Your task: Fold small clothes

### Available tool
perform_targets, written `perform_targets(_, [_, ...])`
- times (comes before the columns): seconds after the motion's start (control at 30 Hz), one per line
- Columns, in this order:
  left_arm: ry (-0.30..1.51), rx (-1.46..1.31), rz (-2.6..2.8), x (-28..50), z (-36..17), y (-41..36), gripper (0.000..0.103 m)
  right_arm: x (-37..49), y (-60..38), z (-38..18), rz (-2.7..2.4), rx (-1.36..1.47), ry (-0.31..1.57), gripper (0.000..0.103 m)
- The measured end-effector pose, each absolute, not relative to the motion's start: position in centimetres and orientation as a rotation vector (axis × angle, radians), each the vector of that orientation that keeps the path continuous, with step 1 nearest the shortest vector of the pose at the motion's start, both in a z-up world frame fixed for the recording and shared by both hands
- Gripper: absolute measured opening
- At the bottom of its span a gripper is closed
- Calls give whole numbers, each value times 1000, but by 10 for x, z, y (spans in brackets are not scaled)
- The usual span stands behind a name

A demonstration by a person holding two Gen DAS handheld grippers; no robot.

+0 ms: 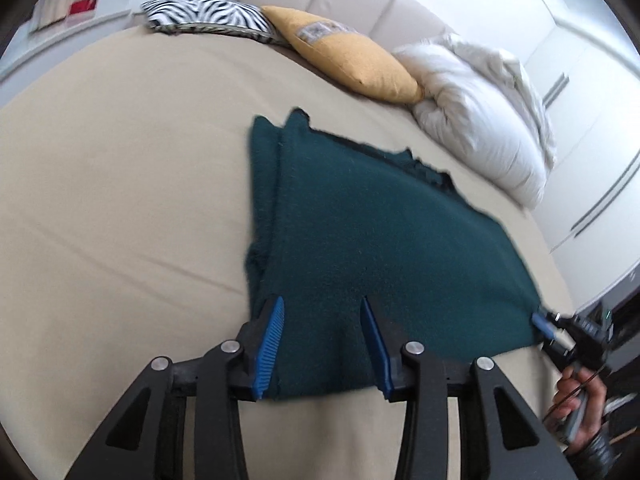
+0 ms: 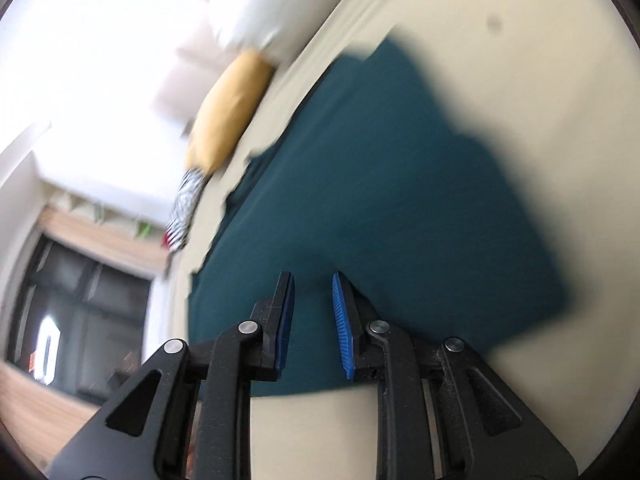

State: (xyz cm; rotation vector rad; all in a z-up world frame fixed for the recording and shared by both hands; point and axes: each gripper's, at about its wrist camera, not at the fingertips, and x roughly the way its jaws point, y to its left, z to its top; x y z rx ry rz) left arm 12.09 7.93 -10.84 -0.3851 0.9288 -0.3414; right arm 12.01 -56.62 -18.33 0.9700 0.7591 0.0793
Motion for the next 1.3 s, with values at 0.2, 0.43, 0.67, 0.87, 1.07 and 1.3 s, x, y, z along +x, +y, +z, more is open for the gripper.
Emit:
perform_targets(0.2, [938, -528, -298, 120, -105, 117, 59, 83, -576, -152, -4, 884, 680, 47])
perform_targets(0.43, [1009, -605, -345, 156, -123, 117, 59, 109, -507, -121, 200, 838, 698, 47])
perform_targets(0.67, [1046, -695, -419, 188, -136, 121, 56, 152, -431, -120, 391, 857, 742, 47])
perform_targets(0.87, [1072, -755, -467, 190, -142, 126, 45, 187, -384, -121, 498, 865, 802, 47])
perform_targets(1.07, [1105, -787, -479, 193, -148, 129, 23, 213, -347, -131, 549, 838, 874, 47])
perform_targets(1.3, [1059, -824, -490, 188, -145, 133, 21, 253, -299, -139, 595, 793, 941, 47])
